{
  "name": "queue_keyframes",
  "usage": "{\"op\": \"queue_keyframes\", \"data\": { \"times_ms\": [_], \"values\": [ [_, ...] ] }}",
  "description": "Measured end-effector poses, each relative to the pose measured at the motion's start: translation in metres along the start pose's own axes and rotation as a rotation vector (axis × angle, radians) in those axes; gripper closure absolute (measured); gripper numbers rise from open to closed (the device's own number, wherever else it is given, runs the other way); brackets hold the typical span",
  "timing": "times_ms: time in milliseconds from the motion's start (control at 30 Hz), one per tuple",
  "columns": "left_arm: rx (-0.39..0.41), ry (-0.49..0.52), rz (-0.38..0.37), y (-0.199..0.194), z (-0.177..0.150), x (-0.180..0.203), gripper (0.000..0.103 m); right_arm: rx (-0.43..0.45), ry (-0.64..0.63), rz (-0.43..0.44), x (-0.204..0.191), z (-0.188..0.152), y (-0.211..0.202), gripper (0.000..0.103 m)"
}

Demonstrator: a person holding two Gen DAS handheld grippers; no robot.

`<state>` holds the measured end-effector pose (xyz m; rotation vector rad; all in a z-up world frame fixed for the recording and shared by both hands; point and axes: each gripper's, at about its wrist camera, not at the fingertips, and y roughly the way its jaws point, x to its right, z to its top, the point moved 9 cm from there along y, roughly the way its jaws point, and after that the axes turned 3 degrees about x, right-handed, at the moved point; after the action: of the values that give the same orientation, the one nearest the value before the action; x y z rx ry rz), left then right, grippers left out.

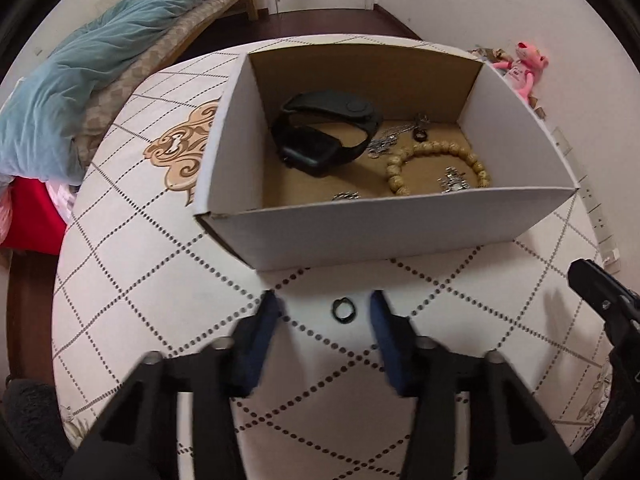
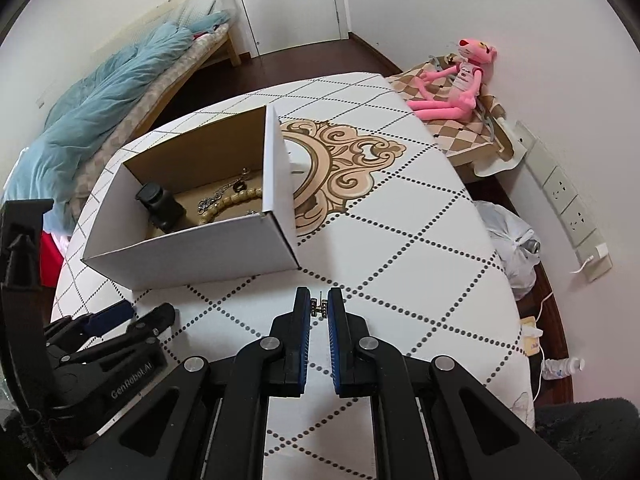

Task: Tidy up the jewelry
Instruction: 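Grasp the small silver charm with the right gripper while the left gripper grasps the other black ring, then carry the charm and ring into the box and open both grippers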

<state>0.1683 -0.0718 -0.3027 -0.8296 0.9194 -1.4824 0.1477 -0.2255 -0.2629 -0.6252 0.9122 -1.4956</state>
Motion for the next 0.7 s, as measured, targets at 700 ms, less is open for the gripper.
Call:
{"op": "queue_keyframes", "data": {
  "times_ms": [700],
  "values": [
    [0.040, -0.033, -0.223, -0.069, 0.045, 0.002, 0.093, 0.039, 0.048, 0.168, -0.020, 0.052, -0.036, 0.094]
  ]
}}
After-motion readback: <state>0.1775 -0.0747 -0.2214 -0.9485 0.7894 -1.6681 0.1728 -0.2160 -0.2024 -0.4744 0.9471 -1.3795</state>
